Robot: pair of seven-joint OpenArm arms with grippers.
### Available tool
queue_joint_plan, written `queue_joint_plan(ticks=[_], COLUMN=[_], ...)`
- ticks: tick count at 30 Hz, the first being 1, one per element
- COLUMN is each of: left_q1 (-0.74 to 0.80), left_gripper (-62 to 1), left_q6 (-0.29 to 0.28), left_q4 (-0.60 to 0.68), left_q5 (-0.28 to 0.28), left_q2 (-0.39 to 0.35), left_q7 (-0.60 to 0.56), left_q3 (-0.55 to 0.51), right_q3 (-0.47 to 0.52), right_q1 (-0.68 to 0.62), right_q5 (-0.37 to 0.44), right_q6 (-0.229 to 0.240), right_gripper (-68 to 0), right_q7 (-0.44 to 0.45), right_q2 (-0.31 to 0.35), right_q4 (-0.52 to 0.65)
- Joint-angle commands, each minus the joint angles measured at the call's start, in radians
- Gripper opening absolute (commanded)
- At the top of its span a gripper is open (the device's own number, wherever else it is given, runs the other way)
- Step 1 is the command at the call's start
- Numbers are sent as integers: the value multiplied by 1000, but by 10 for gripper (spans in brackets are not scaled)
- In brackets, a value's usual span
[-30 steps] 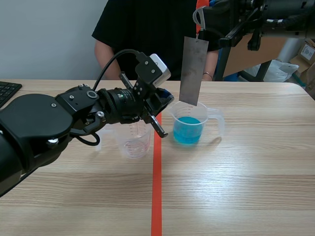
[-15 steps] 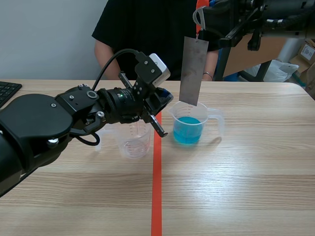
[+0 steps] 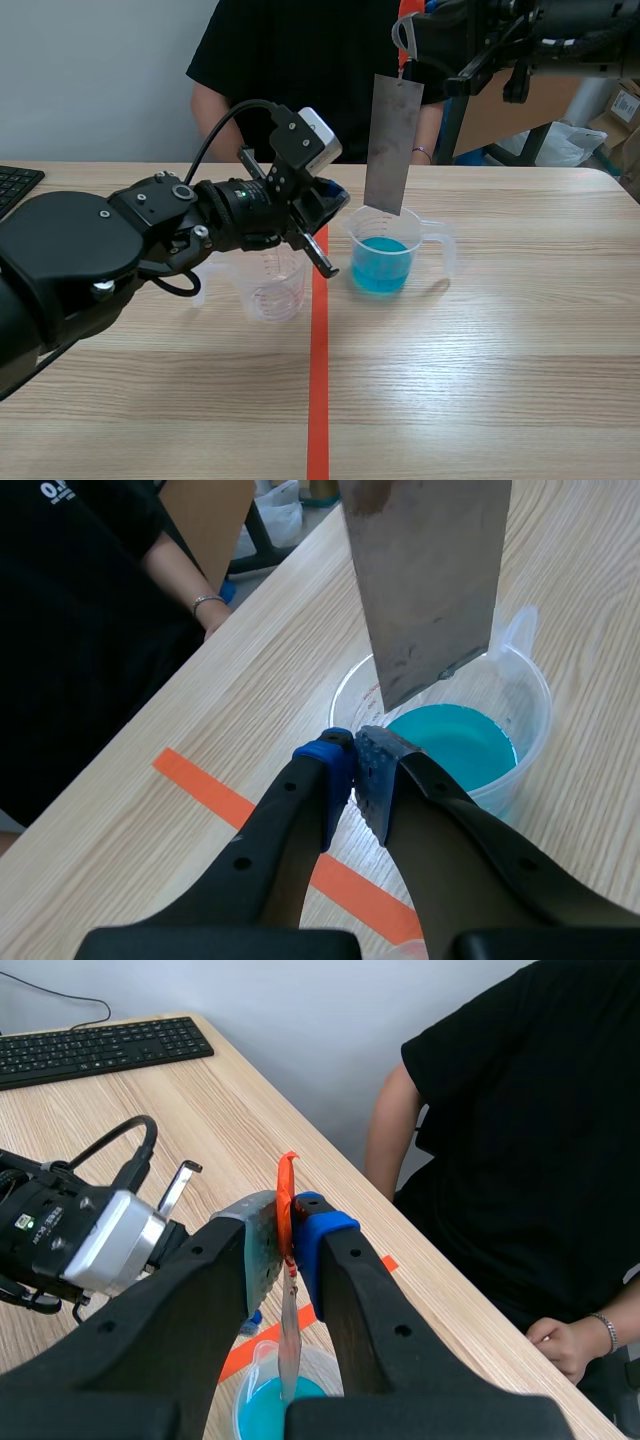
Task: Do the redox reaction experiment.
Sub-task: 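Raise the plate and point at it, then lower the plate into the blue solution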
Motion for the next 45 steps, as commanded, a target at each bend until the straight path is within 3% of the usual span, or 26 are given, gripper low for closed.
queue_joint_plan(ticks=[1,8,12,15,19,24,27,32,36,45], left_q1=[5,124,217,305,453,676,803,1000,1138,1339], left_gripper=[-562,-562,-562,-562,-562,-562,-562,-562,-562,-562], left_q6=[5,3,6,7,7,22,70,93,93,93], left_q4=[74,355,475,518,531,528,513,467,441,440], left_q5=[-35,-186,-311,-411,-502,-534,-533,-533,-528,-410], left_q2=[-61,-370,-570,-706,-855,-961,-965,-908,-797,-535], left_q7=[-18,-18,-18,-19,-26,-25,-16,-14,-14,-18], left_q3=[-6,-14,-44,-72,-104,-156,-211,-366,-517,-709], right_q3=[23,23,23,23,23,23,23,23,23,23], right_q1=[23,23,23,23,23,16,-1,-11,-11,-10], right_q5=[14,14,13,12,10,8,5,-36,-58,-58], right_q6=[6,6,6,6,6,6,6,6,6,6], right_gripper=[-660,-660,-660,-660,-660,-660,-660,-660,-660,-660], right_q7=[18,18,18,18,18,21,28,55,75,113], right_q2=[10,10,10,10,10,10,10,10,10,10], right_q4=[13,13,13,13,13,13,13,11,11,-30])
